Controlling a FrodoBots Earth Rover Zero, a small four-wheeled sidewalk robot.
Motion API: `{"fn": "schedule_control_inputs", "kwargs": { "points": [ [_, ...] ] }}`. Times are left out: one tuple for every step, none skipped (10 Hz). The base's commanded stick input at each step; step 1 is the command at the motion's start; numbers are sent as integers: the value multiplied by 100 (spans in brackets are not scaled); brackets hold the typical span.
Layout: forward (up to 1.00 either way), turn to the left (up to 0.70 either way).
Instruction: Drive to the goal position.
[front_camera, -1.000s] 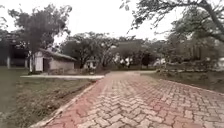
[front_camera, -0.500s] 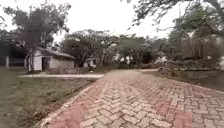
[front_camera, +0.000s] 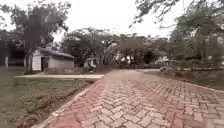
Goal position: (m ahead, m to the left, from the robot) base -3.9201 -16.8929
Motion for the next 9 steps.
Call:
{"fn": "schedule_control_inputs", "kwargs": {
  "points": [
    [70, -35],
    [70, -35],
    [70, 0],
    [70, 0],
    [70, -35],
    [70, -35],
    [70, -22],
    [70, -4],
    [70, 0]
  ]
}}
